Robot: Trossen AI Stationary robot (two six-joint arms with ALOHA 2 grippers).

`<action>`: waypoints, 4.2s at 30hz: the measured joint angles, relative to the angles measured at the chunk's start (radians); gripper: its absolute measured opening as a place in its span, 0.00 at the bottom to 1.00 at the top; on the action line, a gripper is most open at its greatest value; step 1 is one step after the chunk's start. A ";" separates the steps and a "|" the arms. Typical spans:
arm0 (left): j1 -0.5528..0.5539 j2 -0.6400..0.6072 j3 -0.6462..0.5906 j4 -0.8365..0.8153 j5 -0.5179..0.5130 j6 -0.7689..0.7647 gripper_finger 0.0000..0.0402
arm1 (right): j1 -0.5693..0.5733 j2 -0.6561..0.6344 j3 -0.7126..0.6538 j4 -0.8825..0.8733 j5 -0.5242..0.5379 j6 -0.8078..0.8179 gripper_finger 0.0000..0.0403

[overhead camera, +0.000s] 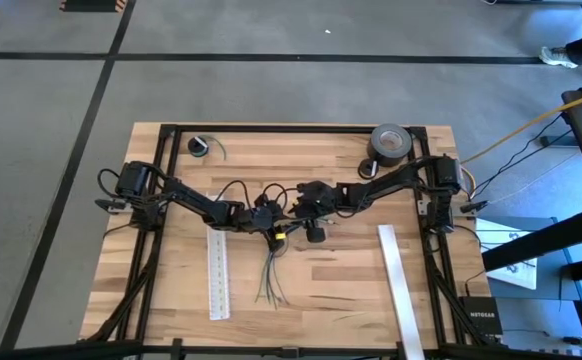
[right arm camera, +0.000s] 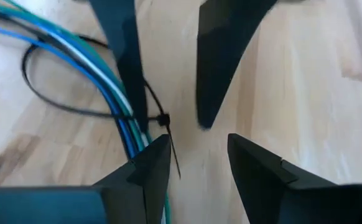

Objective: Ziptie cables
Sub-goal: Wrap the colored cables with the black zip tie

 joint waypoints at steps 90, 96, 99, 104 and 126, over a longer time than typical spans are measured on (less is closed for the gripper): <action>-0.006 0.017 0.083 -0.288 -0.041 -0.039 0.26 | 0.001 -0.240 -0.128 -0.298 -0.101 0.363 0.46; -0.008 0.022 0.085 -0.285 -0.053 0.108 0.02 | 0.001 -0.241 -0.128 -0.298 -0.093 0.363 0.46; -0.021 0.018 0.091 -0.296 -0.075 0.157 0.00 | 0.001 -0.241 -0.128 -0.297 -0.092 0.351 0.46; -0.053 -0.012 0.147 -0.320 -0.093 0.206 0.00 | 0.001 -0.241 -0.127 -0.271 -0.090 0.342 0.46; -0.046 -0.178 0.174 -0.416 -0.137 0.068 0.02 | 0.001 -0.229 -0.440 0.539 -0.011 0.464 0.46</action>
